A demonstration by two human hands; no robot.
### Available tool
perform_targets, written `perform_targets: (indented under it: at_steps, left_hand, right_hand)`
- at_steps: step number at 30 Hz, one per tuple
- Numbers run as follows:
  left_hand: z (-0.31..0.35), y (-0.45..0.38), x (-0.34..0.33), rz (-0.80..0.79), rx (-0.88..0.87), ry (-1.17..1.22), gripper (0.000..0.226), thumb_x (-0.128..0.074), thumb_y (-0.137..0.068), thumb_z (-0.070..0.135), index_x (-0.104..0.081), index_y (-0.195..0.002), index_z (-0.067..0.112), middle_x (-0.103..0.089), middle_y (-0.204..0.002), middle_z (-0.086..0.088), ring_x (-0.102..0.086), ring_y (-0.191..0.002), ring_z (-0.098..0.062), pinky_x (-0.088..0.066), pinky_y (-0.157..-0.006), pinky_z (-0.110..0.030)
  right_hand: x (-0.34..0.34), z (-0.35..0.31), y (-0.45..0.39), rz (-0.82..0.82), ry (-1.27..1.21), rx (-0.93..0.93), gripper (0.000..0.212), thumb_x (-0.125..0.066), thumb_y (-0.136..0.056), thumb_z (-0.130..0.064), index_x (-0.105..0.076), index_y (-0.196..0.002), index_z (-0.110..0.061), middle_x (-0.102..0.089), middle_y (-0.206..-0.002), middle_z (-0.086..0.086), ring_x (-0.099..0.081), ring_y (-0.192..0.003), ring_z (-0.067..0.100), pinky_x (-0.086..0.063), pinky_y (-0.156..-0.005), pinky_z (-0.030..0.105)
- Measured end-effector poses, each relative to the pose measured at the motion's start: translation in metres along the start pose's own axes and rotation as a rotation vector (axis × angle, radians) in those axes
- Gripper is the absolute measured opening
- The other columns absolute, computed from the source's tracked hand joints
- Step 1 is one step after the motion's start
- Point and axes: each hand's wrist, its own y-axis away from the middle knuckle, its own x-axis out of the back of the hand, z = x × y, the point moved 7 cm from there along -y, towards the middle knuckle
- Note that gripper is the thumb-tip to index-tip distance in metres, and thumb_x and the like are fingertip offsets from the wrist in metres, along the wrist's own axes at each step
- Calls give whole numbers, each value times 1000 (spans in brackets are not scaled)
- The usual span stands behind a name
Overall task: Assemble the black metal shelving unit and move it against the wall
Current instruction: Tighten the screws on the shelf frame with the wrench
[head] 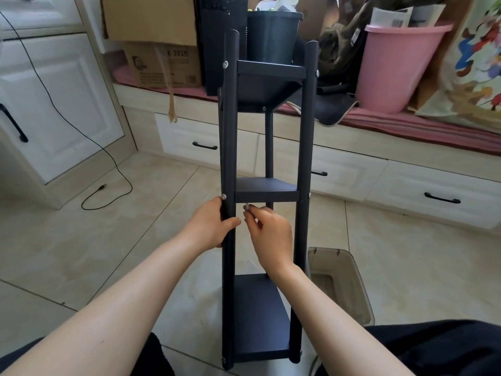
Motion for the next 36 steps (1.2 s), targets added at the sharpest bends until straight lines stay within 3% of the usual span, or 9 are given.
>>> perform_targets:
  at_steps: [7, 13, 21, 25, 29, 36]
  left_hand:
    - [-1, -3, 0, 2, -19, -17, 42, -64, -98, 20, -50, -137, 13, -62, -124, -8, -62, -112, -28, -59, -89, -47]
    - [-4, -8, -1, 7, -34, 3, 40, -65, -97, 19, -52, -134, 13, -64, -118, -4, -61, -114, -25, -54, -98, -47]
    - [-8, -14, 1, 15, -56, -17, 22, -67, -95, 20, -53, -113, 23, -64, -104, 3, -65, -105, -22, -56, -94, -45]
    - [-8, -16, 2, 18, -56, -25, 21, -67, -95, 21, -56, -112, 20, -66, -109, -4, -66, -103, -25, -59, -88, -47]
    - [-9, -16, 2, 16, -46, -1, 23, -67, -95, 20, -56, -114, 18, -66, -106, -5, -67, -100, -24, -61, -84, -46]
    - [-4, -14, 2, 20, -42, 0, 31, -67, -96, 19, -55, -124, 12, -66, -110, -9, -67, -100, -28, -61, -82, -48]
  right_hand:
    - [-6, -2, 4, 177, -54, 70, 10, -69, -88, -15, -77, -90, -10, -70, -73, 1, -62, -65, 17, -46, -57, 24]
    - [-17, 5, 0, 216, -130, 36, 12, -66, -88, -15, -77, -88, -9, -68, -69, 0, -50, -66, 13, -39, -58, 25]
    - [-26, 8, -4, 253, -231, 53, 9, -69, -87, -8, -77, -86, -5, -73, -76, 4, -61, -74, 23, -48, -63, 30]
    - [-28, 10, -5, 265, -243, 55, 9, -69, -87, -7, -77, -84, -4, -72, -74, 5, -60, -71, 24, -46, -63, 29]
    - [-33, 13, -6, 205, -303, 9, 9, -68, -89, -6, -77, -90, -3, -71, -76, 6, -58, -71, 20, -49, -62, 35]
    - [-35, 17, -1, 57, -324, -70, 14, -65, -93, -11, -75, -101, -5, -70, -85, 6, -53, -73, 14, -48, -68, 30]
